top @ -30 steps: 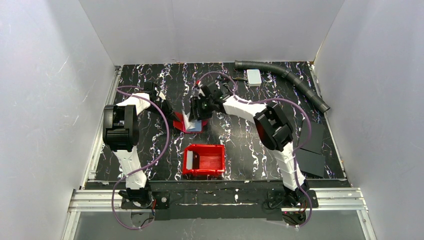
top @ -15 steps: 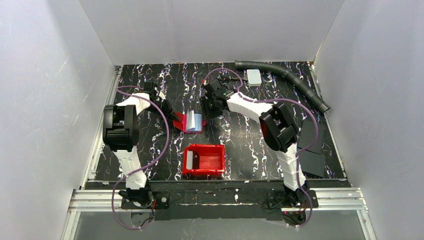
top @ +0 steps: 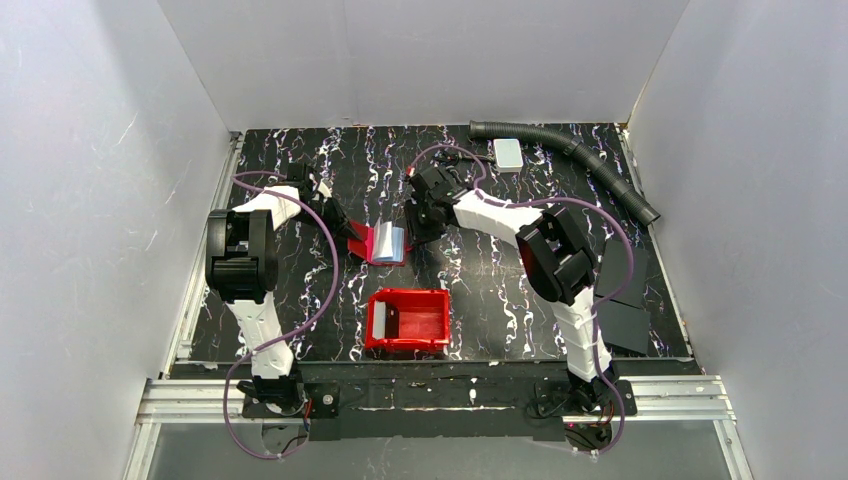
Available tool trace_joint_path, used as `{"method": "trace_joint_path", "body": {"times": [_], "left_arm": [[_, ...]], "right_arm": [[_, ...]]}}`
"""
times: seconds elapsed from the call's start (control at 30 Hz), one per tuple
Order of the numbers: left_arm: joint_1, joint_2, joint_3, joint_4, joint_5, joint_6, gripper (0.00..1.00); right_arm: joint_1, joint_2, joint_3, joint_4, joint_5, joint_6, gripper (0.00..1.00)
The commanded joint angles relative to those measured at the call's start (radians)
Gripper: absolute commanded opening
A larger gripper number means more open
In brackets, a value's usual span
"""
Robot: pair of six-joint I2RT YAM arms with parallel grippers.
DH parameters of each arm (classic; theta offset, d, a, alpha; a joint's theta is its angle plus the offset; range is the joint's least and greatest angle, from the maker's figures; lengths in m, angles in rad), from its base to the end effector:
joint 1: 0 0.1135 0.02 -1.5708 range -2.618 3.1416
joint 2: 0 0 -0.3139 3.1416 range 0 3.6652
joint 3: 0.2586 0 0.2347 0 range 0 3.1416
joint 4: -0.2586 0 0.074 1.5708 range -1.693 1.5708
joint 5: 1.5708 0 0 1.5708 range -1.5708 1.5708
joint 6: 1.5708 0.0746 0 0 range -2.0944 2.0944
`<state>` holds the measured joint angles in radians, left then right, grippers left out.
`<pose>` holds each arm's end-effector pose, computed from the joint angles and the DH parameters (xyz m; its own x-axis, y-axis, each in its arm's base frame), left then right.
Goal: Put the credit cards into the card holder
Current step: Open the card holder at the center of the board.
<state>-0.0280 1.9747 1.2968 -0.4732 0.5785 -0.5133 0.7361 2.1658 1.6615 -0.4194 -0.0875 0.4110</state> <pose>0.4120 -0.0523 0.1820 -0.9161 -0.3856 -0.1098 -0.2338 0.7362 -0.6351 0.3758 0.3493 0.1980 -0.8248 -0.2102 -0.5248 -0.4127 0.8584 0.3048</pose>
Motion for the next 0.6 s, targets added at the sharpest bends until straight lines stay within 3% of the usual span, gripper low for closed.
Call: {"method": "trace_joint_path", "body": {"times": [0.0,0.1,0.23,0.37,0.57], "left_arm": [[0.006,-0.010,0.002,-0.001,0.026,-0.004,0.07],[0.005,-0.010,-0.001,0.005,0.030,-0.007,0.10],[0.006,-0.022,-0.011,0.027,0.049,-0.021,0.20],[0.009,-0.062,-0.058,0.104,0.106,-0.063,0.43],[0.023,-0.122,-0.123,0.231,0.202,-0.121,0.63]], "right_arm": [[0.006,-0.059,-0.021,0.037,0.022,0.008,0.21],[0.008,-0.096,-0.024,0.073,0.008,-0.002,0.02],[0.012,-0.131,0.008,0.064,-0.012,-0.006,0.01],[0.013,-0.140,0.040,0.058,-0.045,0.002,0.01],[0.013,-0.129,0.075,0.064,-0.107,0.024,0.01]]}}
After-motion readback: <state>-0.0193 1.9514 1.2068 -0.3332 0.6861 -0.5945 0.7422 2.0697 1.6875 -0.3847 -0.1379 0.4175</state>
